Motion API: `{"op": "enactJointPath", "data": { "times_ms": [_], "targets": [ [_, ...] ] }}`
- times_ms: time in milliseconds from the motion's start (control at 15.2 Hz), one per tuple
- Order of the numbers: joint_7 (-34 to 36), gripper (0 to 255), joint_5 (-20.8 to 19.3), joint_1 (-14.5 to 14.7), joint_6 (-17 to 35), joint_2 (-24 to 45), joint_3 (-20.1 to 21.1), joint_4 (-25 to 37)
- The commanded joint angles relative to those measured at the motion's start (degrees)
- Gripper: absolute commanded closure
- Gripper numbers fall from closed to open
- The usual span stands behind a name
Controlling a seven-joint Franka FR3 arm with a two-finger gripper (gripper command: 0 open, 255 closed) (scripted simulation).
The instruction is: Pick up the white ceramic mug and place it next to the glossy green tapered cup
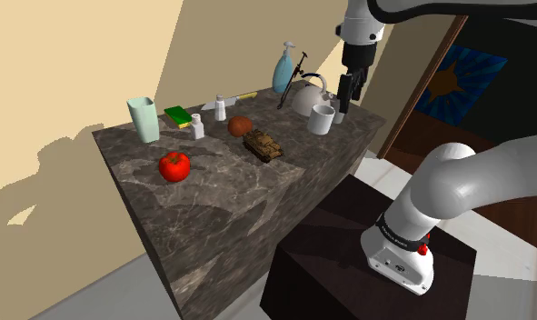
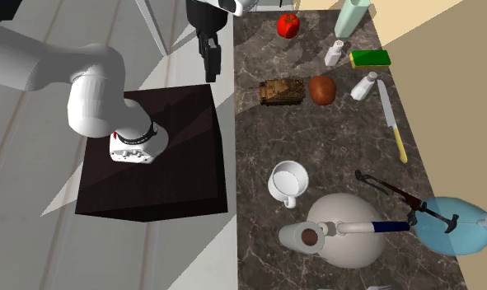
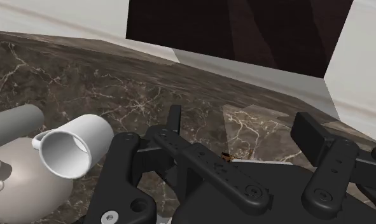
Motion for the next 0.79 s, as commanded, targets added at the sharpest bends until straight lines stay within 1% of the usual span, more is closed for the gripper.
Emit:
{"op": "enactJointPath", "data": {
  "times_ms": [0,396,726],
  "targets": [
    [0.0,0,0.0,0.0,0.0,0.0,0.0,0.0],
    [-8.9,0,-4.4,-1.5,10.3,5.3,-6.7,-2.7],
    [-16.1,0,-6.7,-2.5,19.0,12.4,-12.0,-2.5]
  ]
}}
